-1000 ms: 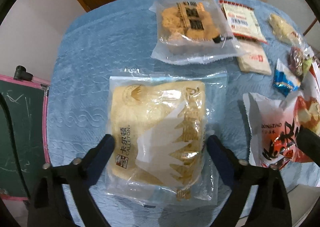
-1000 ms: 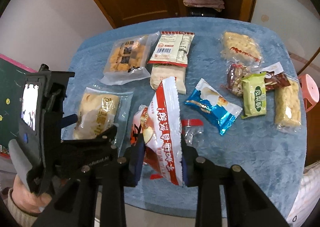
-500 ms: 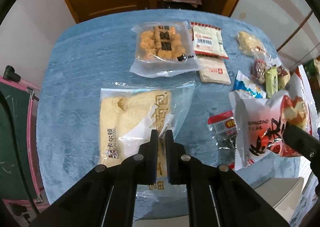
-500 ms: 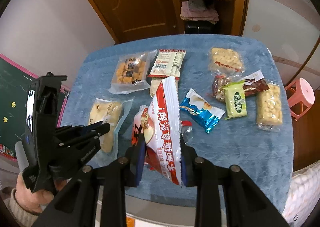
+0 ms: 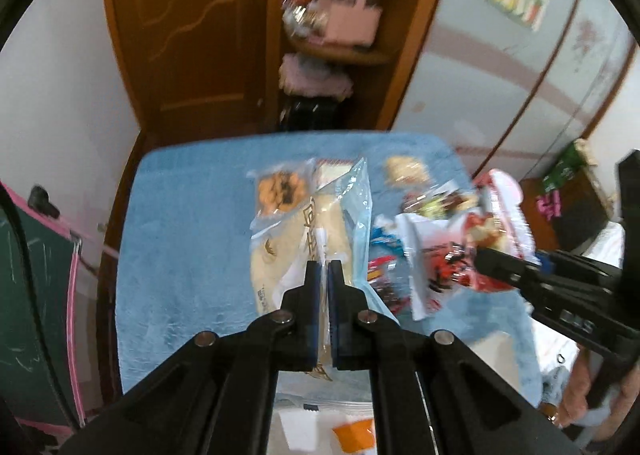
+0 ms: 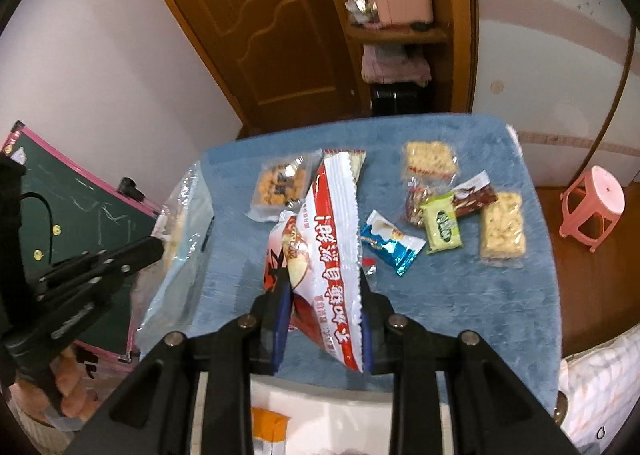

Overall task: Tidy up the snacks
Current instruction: 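Lift both bags over the white tray and open both tools to drop them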

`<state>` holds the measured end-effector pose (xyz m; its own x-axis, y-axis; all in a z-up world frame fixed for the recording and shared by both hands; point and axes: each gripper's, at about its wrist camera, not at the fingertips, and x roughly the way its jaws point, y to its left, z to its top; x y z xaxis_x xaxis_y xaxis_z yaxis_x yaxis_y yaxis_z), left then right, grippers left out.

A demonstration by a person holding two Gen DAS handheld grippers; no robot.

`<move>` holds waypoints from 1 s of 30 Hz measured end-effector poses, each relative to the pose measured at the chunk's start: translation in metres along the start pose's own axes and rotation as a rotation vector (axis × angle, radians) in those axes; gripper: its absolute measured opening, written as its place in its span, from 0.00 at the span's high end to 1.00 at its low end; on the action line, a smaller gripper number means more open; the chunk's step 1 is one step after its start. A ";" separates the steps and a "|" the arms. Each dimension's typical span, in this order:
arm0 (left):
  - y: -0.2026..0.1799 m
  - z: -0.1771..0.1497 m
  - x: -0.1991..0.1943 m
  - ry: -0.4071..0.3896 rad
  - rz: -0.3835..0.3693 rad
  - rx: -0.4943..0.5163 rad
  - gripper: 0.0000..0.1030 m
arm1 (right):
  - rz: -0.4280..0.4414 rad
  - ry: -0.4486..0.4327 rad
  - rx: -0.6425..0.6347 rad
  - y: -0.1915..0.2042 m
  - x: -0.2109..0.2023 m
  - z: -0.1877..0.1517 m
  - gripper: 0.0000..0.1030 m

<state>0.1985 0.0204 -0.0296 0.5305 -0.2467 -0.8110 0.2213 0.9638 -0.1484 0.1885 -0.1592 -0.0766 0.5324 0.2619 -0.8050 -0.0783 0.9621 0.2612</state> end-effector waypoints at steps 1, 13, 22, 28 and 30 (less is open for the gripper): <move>-0.005 -0.002 -0.015 -0.021 -0.013 0.006 0.98 | -0.001 -0.017 -0.007 0.002 -0.011 -0.001 0.73; -0.034 -0.065 -0.132 -0.184 -0.154 0.032 0.98 | 0.065 -0.179 -0.069 0.026 -0.114 -0.056 0.73; -0.051 -0.132 -0.130 -0.175 -0.153 0.044 0.98 | 0.019 -0.183 -0.077 0.027 -0.119 -0.116 0.73; -0.051 -0.151 -0.108 -0.119 -0.146 0.032 0.98 | 0.006 -0.151 -0.050 0.019 -0.116 -0.143 0.72; -0.053 -0.157 -0.101 -0.109 -0.135 0.026 0.98 | 0.000 -0.138 -0.046 0.017 -0.114 -0.151 0.72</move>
<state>0.0047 0.0104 -0.0287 0.5795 -0.3847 -0.7184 0.3172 0.9185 -0.2360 -0.0007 -0.1613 -0.0612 0.6430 0.2517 -0.7233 -0.1150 0.9655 0.2338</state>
